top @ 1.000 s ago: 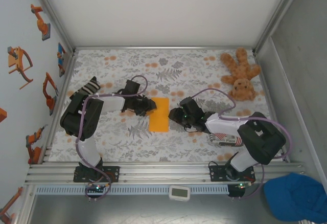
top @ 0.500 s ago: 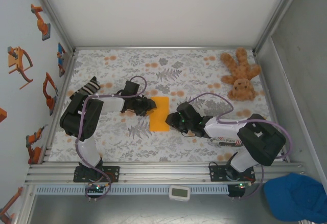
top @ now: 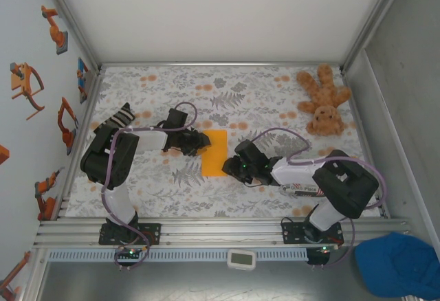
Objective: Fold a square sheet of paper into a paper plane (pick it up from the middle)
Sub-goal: First fold the square sheet of paper in half at the center of the table, then fold the triangle a second time at the center of the table.
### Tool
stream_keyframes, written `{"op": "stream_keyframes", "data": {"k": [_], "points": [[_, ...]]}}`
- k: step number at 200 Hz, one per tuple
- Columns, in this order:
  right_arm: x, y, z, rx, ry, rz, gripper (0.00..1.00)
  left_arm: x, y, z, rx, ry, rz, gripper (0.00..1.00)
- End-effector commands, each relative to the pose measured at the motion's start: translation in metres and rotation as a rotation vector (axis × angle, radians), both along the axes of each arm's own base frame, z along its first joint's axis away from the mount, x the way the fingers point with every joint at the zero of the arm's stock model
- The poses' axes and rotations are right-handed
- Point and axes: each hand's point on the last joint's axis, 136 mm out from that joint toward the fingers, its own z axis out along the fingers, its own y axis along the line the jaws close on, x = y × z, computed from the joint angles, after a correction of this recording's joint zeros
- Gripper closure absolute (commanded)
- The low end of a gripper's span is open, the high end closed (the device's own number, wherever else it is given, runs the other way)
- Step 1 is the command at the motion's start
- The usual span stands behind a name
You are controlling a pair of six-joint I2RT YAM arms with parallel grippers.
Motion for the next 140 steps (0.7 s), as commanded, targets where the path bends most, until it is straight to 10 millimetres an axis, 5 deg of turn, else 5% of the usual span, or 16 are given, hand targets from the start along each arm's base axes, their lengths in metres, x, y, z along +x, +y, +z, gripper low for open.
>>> {"op": "stream_keyframes", "data": {"k": [1,140], "points": [[0.000,0.012,0.002,0.018,0.008,0.014,0.65,-0.025,0.025,-0.045,0.135,0.123,0.039,0.69],[0.005,0.009,0.015,0.031,-0.060,-0.003,0.81,-0.025,0.023,-0.046,0.127,0.126,0.034,0.69]]}}
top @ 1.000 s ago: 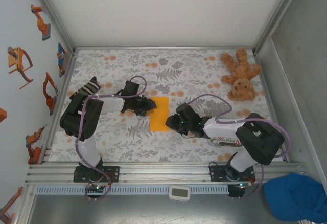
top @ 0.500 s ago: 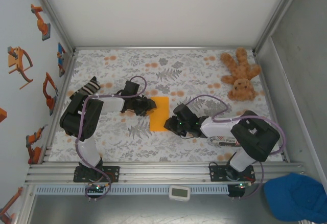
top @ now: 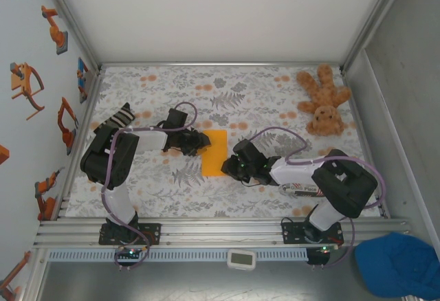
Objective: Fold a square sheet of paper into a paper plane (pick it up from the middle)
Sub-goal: Fold the triangle a second time at the center of the table.
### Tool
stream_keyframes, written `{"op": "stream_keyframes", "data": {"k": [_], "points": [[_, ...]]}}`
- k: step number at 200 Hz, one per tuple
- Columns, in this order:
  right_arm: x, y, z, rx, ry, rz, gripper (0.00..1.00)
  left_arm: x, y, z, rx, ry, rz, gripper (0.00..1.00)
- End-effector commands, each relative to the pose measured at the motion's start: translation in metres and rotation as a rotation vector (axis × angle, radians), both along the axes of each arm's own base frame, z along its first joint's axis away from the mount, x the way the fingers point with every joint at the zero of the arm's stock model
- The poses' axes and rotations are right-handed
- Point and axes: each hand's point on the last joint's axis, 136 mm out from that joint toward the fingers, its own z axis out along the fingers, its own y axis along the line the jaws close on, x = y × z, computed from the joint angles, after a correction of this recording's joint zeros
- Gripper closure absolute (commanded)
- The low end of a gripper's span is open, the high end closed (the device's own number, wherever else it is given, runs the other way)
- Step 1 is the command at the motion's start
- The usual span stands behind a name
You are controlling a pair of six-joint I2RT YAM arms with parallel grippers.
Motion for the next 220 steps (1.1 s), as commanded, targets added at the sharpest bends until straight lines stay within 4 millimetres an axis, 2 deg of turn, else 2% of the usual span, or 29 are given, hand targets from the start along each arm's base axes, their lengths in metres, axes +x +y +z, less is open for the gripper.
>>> {"op": "stream_keyframes", "data": {"k": [1,36,63,77,100,118,149,165,192,220], "points": [[0.004,-0.001,0.009,0.006,-0.041,-0.020,0.81,-0.026,0.023,-0.046,0.128,0.126,0.031,0.69],[0.005,-0.001,0.008,0.005,-0.042,-0.026,0.85,-0.026,0.022,-0.044,0.125,0.125,0.028,0.69],[0.006,-0.002,0.008,-0.007,-0.040,-0.031,0.99,-0.025,0.020,-0.038,0.109,0.128,0.025,0.69],[0.006,-0.006,0.008,-0.021,-0.041,-0.038,1.00,-0.017,0.015,-0.023,0.074,0.106,0.021,0.68],[0.004,-0.010,0.009,-0.041,-0.043,-0.033,1.00,0.000,-0.002,0.020,0.003,0.008,-0.035,0.62],[0.002,-0.014,0.012,-0.062,-0.047,-0.021,1.00,0.008,-0.005,0.032,0.016,-0.041,-0.066,0.62],[0.002,-0.015,0.019,-0.064,-0.066,-0.012,1.00,0.015,0.003,0.015,0.090,-0.035,-0.076,0.65],[0.004,-0.013,0.023,-0.058,-0.081,-0.004,1.00,0.017,0.001,0.008,0.087,-0.029,-0.084,0.68],[0.007,-0.006,0.029,-0.040,-0.096,0.012,1.00,0.013,-0.005,-0.001,0.078,-0.004,-0.111,0.73],[0.013,0.002,0.036,-0.015,-0.123,0.020,1.00,0.007,0.002,-0.013,0.119,0.020,-0.106,0.76]]}}
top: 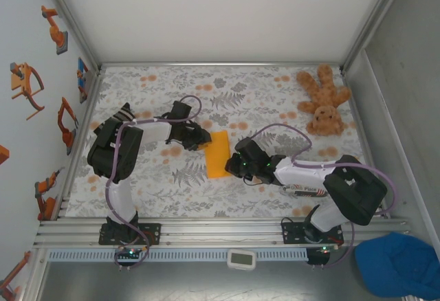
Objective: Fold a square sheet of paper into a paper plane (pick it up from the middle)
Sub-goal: Fold the triangle a second time at the center of the table.
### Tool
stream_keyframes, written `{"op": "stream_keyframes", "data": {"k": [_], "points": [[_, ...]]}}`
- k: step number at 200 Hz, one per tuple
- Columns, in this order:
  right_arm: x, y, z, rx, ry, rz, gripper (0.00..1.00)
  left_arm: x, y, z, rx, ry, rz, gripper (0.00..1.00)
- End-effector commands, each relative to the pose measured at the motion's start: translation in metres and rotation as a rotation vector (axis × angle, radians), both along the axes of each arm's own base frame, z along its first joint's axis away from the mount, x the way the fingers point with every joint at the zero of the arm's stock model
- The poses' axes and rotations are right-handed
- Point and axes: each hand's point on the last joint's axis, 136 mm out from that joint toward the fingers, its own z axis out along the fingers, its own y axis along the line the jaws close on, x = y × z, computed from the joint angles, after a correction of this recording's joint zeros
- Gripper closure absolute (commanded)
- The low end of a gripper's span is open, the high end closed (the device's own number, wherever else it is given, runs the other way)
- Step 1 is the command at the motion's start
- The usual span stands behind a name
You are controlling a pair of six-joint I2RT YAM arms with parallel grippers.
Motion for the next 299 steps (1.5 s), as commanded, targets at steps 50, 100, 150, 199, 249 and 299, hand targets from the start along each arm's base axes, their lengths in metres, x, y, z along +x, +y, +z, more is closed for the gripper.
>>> {"op": "stream_keyframes", "data": {"k": [50,100,150,199,249,299], "points": [[0.021,0.032,0.019,0.060,-0.093,0.053,1.00,-0.017,0.016,-0.029,0.100,0.062,-0.020,0.78],[0.036,0.051,0.012,0.086,-0.104,0.055,1.00,-0.019,0.019,-0.030,0.116,0.060,-0.030,0.78],[0.044,0.056,0.002,0.074,-0.107,0.037,1.00,-0.020,0.019,-0.031,0.123,0.061,-0.035,0.78],[0.049,0.063,-0.004,0.075,-0.106,0.044,1.00,-0.020,0.020,-0.031,0.124,0.062,-0.035,0.78],[0.051,0.062,-0.010,0.057,-0.098,0.037,1.00,-0.021,0.020,-0.032,0.126,0.066,-0.036,0.78],[0.053,0.061,-0.014,0.039,-0.095,0.025,1.00,-0.022,0.021,-0.033,0.128,0.070,-0.036,0.78]]}}
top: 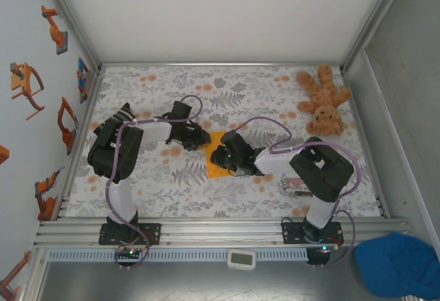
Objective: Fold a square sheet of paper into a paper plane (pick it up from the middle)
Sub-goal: Fold the triangle a second time at the center of the table.
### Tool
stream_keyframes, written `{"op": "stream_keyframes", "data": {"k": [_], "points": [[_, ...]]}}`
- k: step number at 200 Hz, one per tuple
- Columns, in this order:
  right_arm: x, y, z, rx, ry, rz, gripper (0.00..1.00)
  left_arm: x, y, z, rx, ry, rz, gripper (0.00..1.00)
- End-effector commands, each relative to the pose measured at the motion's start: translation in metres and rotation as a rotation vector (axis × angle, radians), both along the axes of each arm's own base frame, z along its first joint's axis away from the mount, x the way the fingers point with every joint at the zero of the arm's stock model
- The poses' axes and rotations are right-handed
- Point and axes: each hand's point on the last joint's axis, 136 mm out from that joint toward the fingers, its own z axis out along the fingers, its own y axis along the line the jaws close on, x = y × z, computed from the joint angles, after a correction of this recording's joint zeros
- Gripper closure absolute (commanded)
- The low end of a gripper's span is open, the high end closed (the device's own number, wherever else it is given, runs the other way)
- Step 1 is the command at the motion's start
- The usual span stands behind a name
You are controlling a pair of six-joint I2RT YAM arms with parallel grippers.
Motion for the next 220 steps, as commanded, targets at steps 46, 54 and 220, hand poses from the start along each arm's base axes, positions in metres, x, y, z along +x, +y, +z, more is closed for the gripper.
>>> {"op": "stream_keyframes", "data": {"k": [46,54,220], "points": [[0.012,0.003,-0.001,-0.036,-0.041,-0.021,1.00,-0.022,0.019,-0.031,0.110,0.096,-0.002,0.78],[0.012,0.003,-0.002,-0.038,-0.039,-0.021,1.00,-0.023,0.019,-0.031,0.110,0.097,-0.002,0.78],[0.016,0.000,-0.008,-0.052,-0.038,-0.052,1.00,-0.025,0.021,-0.033,0.113,0.098,-0.001,0.78]]}}
